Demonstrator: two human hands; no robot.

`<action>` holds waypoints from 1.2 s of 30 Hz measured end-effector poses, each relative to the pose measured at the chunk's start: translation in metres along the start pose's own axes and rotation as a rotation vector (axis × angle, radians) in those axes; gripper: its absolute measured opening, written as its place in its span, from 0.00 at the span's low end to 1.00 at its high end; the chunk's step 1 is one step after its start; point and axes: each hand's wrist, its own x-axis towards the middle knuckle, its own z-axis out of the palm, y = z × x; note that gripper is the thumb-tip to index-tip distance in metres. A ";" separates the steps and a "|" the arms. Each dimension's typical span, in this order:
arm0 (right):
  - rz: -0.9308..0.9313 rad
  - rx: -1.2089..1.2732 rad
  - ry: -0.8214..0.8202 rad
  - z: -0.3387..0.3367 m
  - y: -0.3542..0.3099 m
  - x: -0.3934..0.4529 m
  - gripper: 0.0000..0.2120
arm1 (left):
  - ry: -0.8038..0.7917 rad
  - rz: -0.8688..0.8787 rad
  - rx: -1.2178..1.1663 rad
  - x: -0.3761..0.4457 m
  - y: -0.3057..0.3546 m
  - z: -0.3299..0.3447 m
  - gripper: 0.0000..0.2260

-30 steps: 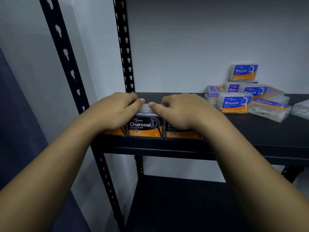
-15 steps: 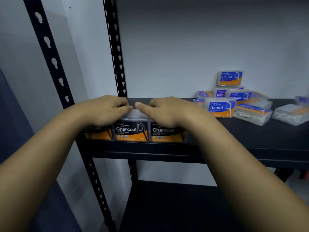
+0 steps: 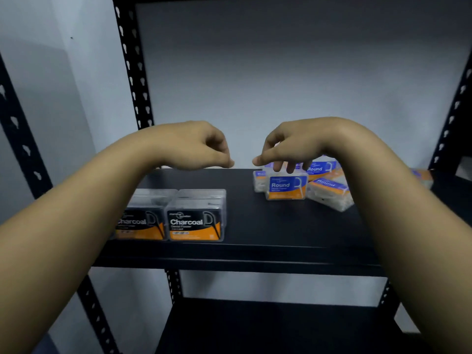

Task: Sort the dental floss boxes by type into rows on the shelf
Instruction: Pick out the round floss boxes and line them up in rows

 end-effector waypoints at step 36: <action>-0.024 -0.193 0.017 0.009 0.163 0.008 0.29 | -0.059 -0.183 -0.001 0.133 0.092 0.121 0.25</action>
